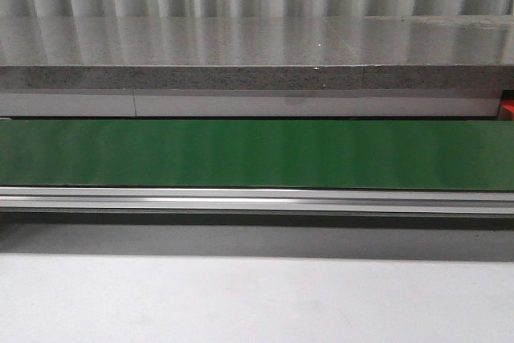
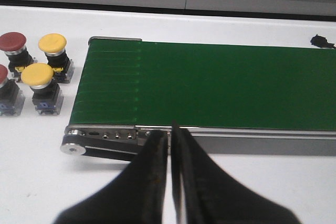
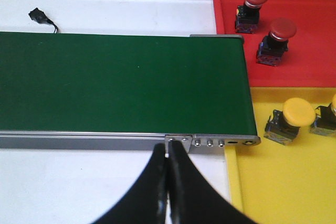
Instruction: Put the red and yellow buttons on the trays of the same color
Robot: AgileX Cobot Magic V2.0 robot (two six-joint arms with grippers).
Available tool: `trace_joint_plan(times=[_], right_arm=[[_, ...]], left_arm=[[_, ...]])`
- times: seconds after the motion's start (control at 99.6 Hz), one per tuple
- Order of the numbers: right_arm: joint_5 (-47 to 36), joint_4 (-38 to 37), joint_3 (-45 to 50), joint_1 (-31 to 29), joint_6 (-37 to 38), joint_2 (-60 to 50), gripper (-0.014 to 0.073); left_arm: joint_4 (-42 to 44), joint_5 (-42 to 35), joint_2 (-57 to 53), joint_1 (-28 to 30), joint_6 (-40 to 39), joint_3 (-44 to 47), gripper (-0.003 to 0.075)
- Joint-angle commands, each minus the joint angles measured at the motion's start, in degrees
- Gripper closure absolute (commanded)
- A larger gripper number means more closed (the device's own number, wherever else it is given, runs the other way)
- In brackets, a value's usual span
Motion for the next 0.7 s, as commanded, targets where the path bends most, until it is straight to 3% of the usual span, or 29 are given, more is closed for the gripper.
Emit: trace_joint_plan(times=[0.0, 0.01, 0.692], right_arm=[[-3.24, -0.38, -1.38, -0.04, -0.4, 0.05, 0.0718], [-3.24, -0.38, -1.38, -0.04, -0.4, 0.05, 0.0718], [-3.24, -0.38, -1.38, -0.04, -0.4, 0.05, 0.0718]], left_arm=[[-0.86, -3.82, 0.29, -0.46, -0.18, -1.44, 0.0521], [-1.83, -1.5, 0.29, -0.46, 0.15, -1.44, 0.0373], [-3.53, -3.09, 0.29, -0.46, -0.23, -1.44, 0.0357]])
